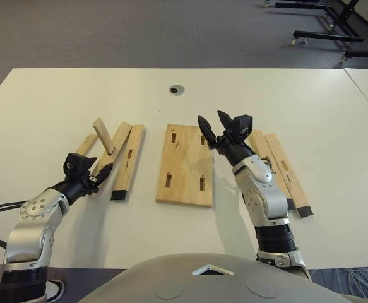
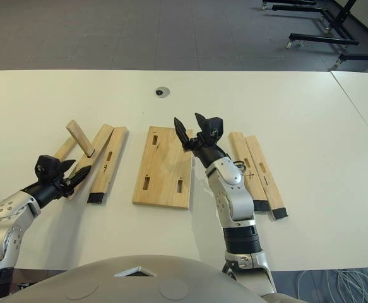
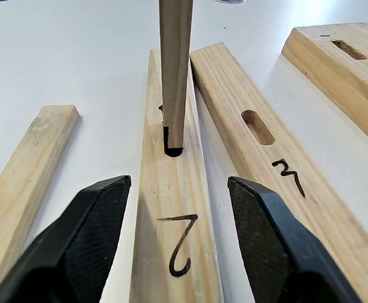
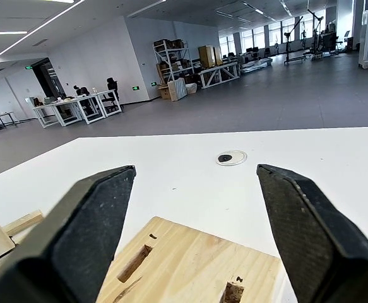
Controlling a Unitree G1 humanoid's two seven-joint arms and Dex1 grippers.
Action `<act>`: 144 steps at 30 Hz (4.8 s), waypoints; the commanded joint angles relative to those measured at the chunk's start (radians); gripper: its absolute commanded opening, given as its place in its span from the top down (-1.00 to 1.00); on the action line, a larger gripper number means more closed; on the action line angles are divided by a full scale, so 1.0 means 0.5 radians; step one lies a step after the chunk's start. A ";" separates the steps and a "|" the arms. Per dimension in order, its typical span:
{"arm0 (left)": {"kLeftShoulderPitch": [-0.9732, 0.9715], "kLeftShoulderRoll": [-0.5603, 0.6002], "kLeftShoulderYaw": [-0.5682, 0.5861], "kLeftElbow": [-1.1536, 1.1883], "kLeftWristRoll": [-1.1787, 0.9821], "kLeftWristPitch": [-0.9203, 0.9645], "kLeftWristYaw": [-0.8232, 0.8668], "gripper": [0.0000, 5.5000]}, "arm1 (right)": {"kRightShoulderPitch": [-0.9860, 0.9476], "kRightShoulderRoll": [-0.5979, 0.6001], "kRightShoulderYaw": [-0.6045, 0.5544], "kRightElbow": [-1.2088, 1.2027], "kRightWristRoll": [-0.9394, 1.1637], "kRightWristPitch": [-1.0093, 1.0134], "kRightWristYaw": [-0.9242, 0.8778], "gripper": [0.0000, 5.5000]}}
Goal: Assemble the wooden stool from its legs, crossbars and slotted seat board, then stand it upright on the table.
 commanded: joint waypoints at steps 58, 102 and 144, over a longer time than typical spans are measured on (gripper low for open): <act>-0.734 -0.140 0.083 0.021 -1.780 0.654 -0.612 0.26 | -0.387 -0.200 -0.454 -0.089 1.794 0.969 0.890 -0.29; -0.589 -0.125 -0.102 0.022 -1.567 0.616 -0.763 0.26 | -0.529 -0.022 -0.471 -0.075 1.854 0.886 0.831 0.23; -0.416 0.176 -0.843 0.263 0.293 -0.641 -0.680 -0.41 | -0.817 -0.701 -0.264 0.627 0.543 -0.336 1.754 0.25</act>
